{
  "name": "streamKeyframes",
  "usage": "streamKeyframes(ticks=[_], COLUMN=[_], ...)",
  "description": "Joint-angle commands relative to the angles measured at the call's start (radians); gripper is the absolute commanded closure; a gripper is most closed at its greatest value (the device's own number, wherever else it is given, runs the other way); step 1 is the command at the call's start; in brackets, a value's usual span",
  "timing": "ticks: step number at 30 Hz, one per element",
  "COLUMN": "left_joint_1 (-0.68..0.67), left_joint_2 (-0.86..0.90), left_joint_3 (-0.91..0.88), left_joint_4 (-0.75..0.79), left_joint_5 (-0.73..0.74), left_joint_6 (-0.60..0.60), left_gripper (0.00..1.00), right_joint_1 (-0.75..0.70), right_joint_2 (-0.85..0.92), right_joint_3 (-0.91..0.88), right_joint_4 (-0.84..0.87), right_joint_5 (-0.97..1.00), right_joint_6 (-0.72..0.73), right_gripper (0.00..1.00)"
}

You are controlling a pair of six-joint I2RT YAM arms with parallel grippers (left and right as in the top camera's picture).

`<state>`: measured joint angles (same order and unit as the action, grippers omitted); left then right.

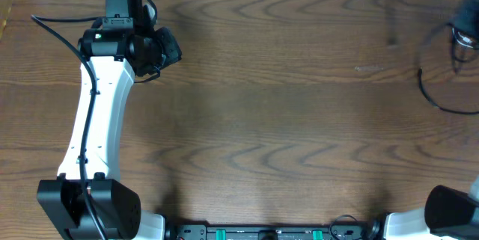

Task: Untangle cables
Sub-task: 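Lift the last black cable and place it at the right edge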

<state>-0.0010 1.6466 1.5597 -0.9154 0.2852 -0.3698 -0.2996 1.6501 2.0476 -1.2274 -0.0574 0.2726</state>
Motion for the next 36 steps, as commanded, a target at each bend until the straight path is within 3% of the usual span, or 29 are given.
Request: streamKeyframes(ticks=[1,7,11,20,30,31,32,35,36], left_joint_1=[0.003,0.003,0.003,0.003,0.003,0.003,0.003,0.003,0.003], left_joint_2=[-0.001,-0.001,-0.001,-0.001,-0.001,-0.001,-0.001,-0.001,-0.001], left_joint_3=[-0.003,-0.003,-0.003,-0.003,-0.003,-0.003,-0.003,-0.003,-0.003], left_joint_4=[0.000,0.000,0.000,0.000,0.000,0.000,0.000,0.000,0.000], left_joint_5=[-0.010,-0.010,-0.010,-0.010,-0.010,-0.010,-0.010,-0.010,-0.010], left_joint_6=[0.002,0.002,0.001,0.002,0.002,0.002,0.002,0.002,0.002], left_gripper=[0.64,0.64,0.64,0.63,0.64,0.63,0.63,0.63,0.63], right_joint_1=[-0.127,-0.340,-0.395,-0.425,-0.428,-0.428,-0.428,-0.428,-0.428], right_joint_2=[-0.012,0.027,0.053,0.172,0.470,0.508,0.523,0.561,0.561], right_joint_3=[0.054,0.053,0.052,0.007,-0.019,-0.019,-0.019,-0.019,-0.019], right_joint_4=[-0.003,-0.013,-0.078,-0.174,0.026,0.031,0.031,0.024,0.024], right_joint_5=[0.050,0.112,0.163,0.366,0.342,0.343,0.343,0.339,0.335], right_joint_6=[-0.027,-0.035,0.005,0.163,0.228,0.228,0.228,0.228,0.227], right_gripper=[0.99,0.99,0.99,0.99,0.99,0.83,0.74,0.24,0.17])
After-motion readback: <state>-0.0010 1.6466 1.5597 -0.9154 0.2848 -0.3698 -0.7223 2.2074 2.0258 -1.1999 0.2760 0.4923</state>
